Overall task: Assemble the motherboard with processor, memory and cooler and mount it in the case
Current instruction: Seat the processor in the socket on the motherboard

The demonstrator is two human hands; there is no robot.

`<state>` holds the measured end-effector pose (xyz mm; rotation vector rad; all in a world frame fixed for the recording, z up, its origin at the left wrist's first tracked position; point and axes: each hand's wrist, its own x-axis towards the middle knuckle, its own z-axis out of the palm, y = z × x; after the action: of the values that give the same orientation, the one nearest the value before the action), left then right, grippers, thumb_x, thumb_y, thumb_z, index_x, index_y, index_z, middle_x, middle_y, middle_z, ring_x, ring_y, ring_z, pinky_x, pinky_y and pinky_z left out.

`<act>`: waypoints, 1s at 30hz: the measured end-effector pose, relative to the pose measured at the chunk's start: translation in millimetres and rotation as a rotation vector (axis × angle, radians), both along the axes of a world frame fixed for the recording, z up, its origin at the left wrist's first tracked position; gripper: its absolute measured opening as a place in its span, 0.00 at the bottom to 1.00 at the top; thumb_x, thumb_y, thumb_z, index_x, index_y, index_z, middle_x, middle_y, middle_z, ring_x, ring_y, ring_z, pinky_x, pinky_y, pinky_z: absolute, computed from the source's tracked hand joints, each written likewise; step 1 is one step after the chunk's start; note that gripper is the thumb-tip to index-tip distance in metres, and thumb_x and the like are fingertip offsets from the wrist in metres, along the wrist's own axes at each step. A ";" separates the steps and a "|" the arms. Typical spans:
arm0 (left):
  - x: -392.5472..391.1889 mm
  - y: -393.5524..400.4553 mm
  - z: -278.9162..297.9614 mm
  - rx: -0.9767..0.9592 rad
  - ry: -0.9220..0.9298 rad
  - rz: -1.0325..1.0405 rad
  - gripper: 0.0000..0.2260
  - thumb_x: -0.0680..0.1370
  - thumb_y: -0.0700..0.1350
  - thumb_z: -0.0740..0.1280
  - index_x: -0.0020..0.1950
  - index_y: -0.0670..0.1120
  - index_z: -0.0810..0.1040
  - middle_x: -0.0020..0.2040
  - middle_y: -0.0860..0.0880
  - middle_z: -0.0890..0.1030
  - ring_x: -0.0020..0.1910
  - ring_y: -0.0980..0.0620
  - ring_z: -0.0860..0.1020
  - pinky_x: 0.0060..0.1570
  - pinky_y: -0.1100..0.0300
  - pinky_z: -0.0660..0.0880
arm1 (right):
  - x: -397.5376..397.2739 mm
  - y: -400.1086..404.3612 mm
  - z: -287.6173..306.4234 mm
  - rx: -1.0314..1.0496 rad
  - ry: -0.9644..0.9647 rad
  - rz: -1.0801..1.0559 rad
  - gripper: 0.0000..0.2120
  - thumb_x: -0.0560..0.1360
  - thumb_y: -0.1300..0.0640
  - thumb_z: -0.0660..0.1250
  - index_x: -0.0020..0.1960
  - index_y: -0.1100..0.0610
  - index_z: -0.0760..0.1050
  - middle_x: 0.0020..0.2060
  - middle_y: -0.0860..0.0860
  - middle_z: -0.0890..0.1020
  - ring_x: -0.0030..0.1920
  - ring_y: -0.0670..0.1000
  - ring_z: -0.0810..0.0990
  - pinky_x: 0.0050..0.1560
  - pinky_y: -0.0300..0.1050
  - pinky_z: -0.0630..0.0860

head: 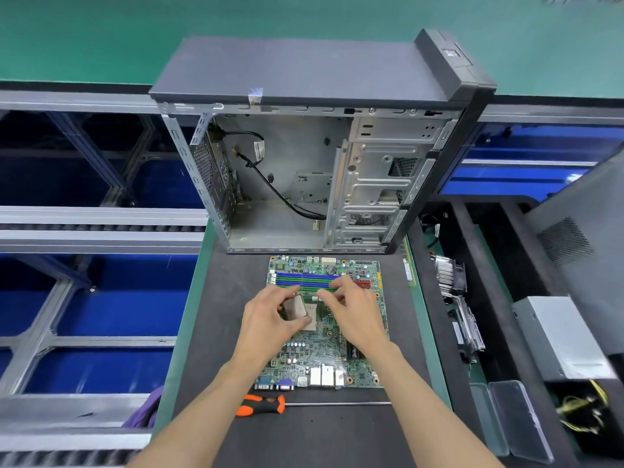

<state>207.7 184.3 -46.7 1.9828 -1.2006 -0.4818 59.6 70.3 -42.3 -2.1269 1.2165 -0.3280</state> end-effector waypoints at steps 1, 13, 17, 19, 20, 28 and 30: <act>-0.5 0.0 0.8 -0.005 -0.028 -0.006 0.29 0.65 0.50 0.82 0.65 0.53 0.80 0.47 0.64 0.76 0.48 0.62 0.77 0.52 0.66 0.74 | -1.1 0.5 0.6 0.016 -0.014 -0.002 0.18 0.79 0.40 0.65 0.58 0.53 0.75 0.40 0.45 0.84 0.43 0.48 0.81 0.53 0.50 0.73; -4.1 -0.1 4.6 0.019 -0.053 -0.091 0.39 0.65 0.50 0.82 0.73 0.56 0.71 0.51 0.66 0.78 0.48 0.64 0.75 0.55 0.72 0.70 | -17.1 15.1 8.5 0.012 -0.212 0.183 0.24 0.74 0.66 0.69 0.66 0.49 0.74 0.54 0.42 0.81 0.51 0.40 0.77 0.55 0.36 0.72; -2.6 1.4 3.3 0.013 -0.050 -0.135 0.40 0.65 0.47 0.82 0.74 0.56 0.70 0.54 0.61 0.81 0.48 0.64 0.77 0.55 0.77 0.69 | -16.3 18.2 11.3 0.057 -0.246 0.249 0.28 0.70 0.66 0.71 0.68 0.48 0.74 0.54 0.39 0.79 0.53 0.41 0.76 0.58 0.37 0.70; -0.9 2.0 2.9 0.021 -0.059 -0.158 0.40 0.66 0.46 0.82 0.75 0.56 0.69 0.56 0.60 0.82 0.48 0.67 0.76 0.56 0.75 0.69 | -15.3 19.8 11.7 0.064 -0.248 0.255 0.26 0.71 0.65 0.72 0.66 0.48 0.76 0.52 0.37 0.78 0.53 0.41 0.75 0.57 0.37 0.70; 0.0 2.3 2.9 0.024 -0.059 -0.168 0.41 0.66 0.45 0.81 0.75 0.57 0.68 0.58 0.59 0.81 0.48 0.70 0.75 0.56 0.76 0.68 | -15.0 20.6 12.0 0.076 -0.252 0.239 0.24 0.72 0.64 0.72 0.65 0.48 0.77 0.51 0.36 0.78 0.52 0.40 0.75 0.56 0.35 0.69; 8.4 0.5 6.1 -0.019 -0.049 -0.294 0.42 0.68 0.43 0.81 0.77 0.57 0.64 0.64 0.56 0.77 0.58 0.68 0.74 0.58 0.78 0.67 | -1.1 18.1 20.1 0.351 -0.370 0.016 0.06 0.73 0.59 0.76 0.48 0.52 0.83 0.40 0.44 0.85 0.44 0.41 0.82 0.44 0.26 0.70; 7.6 0.1 7.9 -0.026 0.005 -0.274 0.42 0.67 0.43 0.81 0.77 0.56 0.65 0.66 0.57 0.76 0.61 0.69 0.74 0.60 0.77 0.67 | -0.4 16.8 21.3 0.405 -0.399 -0.033 0.06 0.72 0.59 0.77 0.45 0.50 0.83 0.38 0.45 0.85 0.42 0.42 0.83 0.41 0.28 0.71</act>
<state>215.2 184.4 -38.9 1.8012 -1.4767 -0.6035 59.2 87.1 -21.0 -1.6029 0.9863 -0.4523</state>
